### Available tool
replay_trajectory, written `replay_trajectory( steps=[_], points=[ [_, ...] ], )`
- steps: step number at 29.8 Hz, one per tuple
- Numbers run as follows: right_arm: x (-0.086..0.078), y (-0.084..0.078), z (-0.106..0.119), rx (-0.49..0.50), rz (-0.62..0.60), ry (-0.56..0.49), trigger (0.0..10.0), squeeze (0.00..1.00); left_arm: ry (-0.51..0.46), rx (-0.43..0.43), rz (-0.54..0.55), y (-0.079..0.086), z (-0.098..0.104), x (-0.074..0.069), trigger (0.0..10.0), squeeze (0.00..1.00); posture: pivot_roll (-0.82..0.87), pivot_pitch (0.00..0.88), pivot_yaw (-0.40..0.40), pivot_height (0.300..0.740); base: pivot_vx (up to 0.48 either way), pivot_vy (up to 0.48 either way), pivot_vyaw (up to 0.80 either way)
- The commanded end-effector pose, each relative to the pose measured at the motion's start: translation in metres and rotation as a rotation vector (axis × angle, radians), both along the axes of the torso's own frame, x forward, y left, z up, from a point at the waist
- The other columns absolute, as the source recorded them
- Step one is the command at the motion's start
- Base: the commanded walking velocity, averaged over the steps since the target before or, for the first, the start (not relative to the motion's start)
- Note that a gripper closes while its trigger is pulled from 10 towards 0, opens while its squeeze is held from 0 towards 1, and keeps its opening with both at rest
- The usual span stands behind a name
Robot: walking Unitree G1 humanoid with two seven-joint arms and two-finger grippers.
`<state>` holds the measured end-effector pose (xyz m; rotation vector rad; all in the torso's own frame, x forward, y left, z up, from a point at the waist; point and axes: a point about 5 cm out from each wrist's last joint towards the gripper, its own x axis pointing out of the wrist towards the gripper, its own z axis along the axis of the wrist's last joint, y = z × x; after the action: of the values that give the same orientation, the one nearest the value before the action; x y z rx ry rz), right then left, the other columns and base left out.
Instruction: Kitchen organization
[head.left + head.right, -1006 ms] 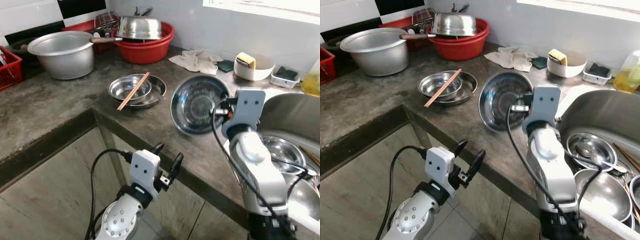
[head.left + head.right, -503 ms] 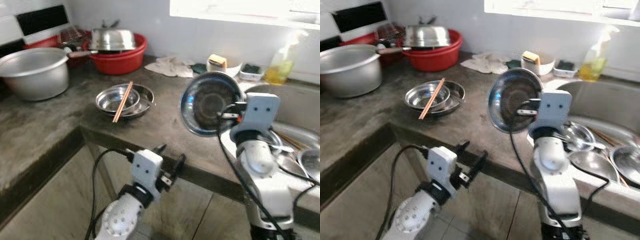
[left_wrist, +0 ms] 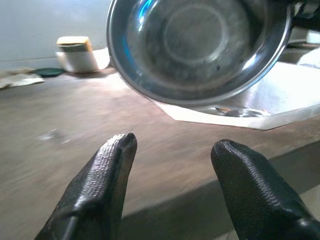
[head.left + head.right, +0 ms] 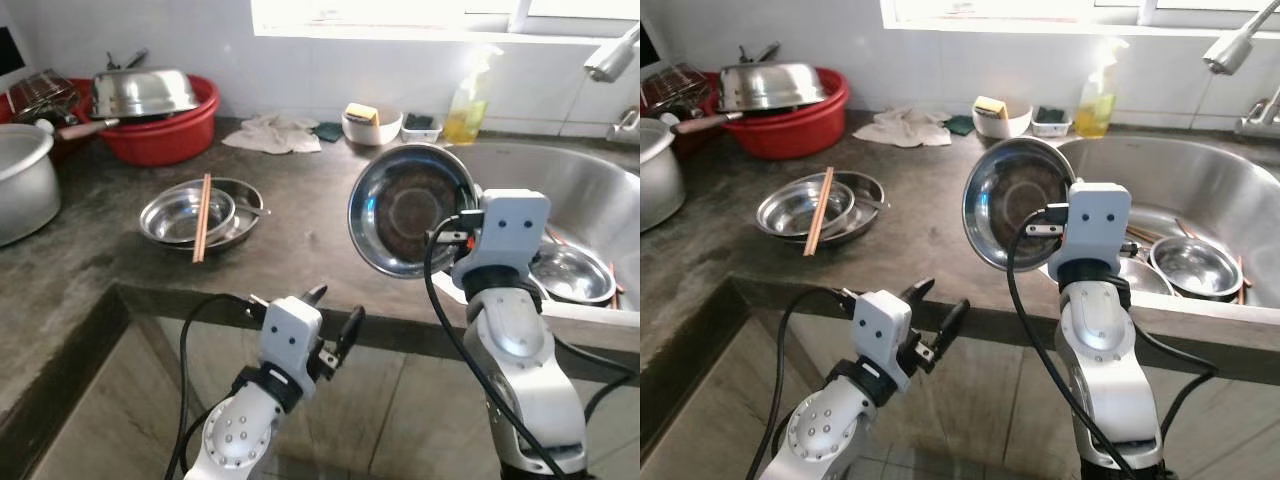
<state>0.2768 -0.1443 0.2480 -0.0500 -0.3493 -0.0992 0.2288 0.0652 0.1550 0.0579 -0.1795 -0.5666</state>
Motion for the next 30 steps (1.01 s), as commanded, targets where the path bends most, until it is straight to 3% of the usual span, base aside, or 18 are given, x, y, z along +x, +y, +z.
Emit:
replay_trajectory(
  steps=[1,5,21,30],
  points=[
    [0.000,-0.006,0.003,-0.007,-0.021,-0.012,10.0,0.00,-0.002,0.025,-0.002,-0.003,-0.001,0.000,10.0,0.00,0.09,0.083,0.011,0.740,0.000,0.000,-0.80],
    [0.003,-0.005,0.006,-0.013,-0.013,-0.013,10.0,0.00,-0.013,0.036,0.007,-0.002,-0.002,0.000,10.0,0.00,0.09,0.080,0.010,0.740,0.234,-0.226,-0.79],
    [0.024,-0.008,0.032,-0.052,0.072,-0.041,10.0,0.00,-0.019,0.049,0.023,-0.002,-0.003,0.003,10.0,0.00,0.08,0.067,0.003,0.740,0.350,-0.323,0.00],
    [0.044,-0.012,0.048,-0.159,0.127,0.039,10.0,0.00,-0.003,0.022,0.050,0.000,-0.002,0.006,10.0,0.00,0.08,0.081,0.000,0.740,0.136,-0.081,0.00]
  ],
)
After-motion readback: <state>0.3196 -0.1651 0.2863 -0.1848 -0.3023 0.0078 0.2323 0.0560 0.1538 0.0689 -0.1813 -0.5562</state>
